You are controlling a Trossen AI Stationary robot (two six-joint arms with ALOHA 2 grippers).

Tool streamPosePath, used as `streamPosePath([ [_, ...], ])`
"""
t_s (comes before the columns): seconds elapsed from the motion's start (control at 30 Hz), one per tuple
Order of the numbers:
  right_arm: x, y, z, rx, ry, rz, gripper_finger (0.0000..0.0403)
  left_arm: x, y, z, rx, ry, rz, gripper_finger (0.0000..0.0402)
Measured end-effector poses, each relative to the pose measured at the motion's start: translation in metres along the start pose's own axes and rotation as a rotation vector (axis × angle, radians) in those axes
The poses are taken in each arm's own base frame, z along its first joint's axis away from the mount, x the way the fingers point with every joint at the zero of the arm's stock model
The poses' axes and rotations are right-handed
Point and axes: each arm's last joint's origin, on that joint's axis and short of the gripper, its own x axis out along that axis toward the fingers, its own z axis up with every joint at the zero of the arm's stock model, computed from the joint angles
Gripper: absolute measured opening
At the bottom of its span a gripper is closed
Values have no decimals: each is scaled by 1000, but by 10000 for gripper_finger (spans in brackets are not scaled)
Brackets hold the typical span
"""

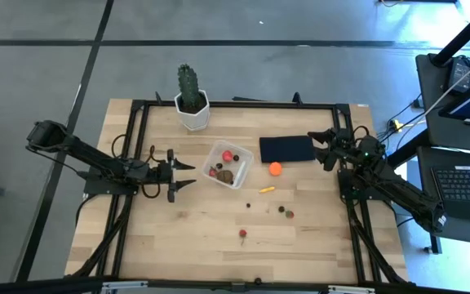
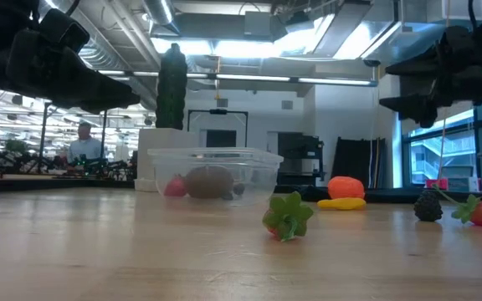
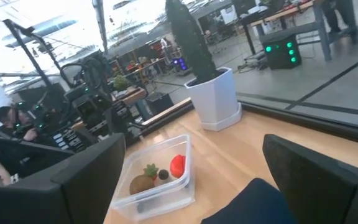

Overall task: Pick and placing Produce into tupperware
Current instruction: Put the orange pumpkin into the transparent container

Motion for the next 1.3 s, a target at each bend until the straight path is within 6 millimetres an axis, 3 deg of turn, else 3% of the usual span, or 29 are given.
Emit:
streamPosePath([
  [0.3, -2, 9, 16, -116, -121, 64, 381, 0, 1, 0, 0, 0, 24, 208],
  [0.63, 5, 24, 52, -184, 192, -71, 381, 0, 1, 0, 0, 0, 25, 208],
  [0.8, 30, 30, 74, -122, 336, -122, 381, 0, 1, 0, 0, 0, 26, 208],
  [1.03, 83, 41, 102, 62, 542, -150, 381, 0, 1, 0, 0, 0, 26, 208],
  [1.3, 141, 65, 101, 16, 795, -133, 381, 0, 1, 0, -7, 0, 26, 208],
])
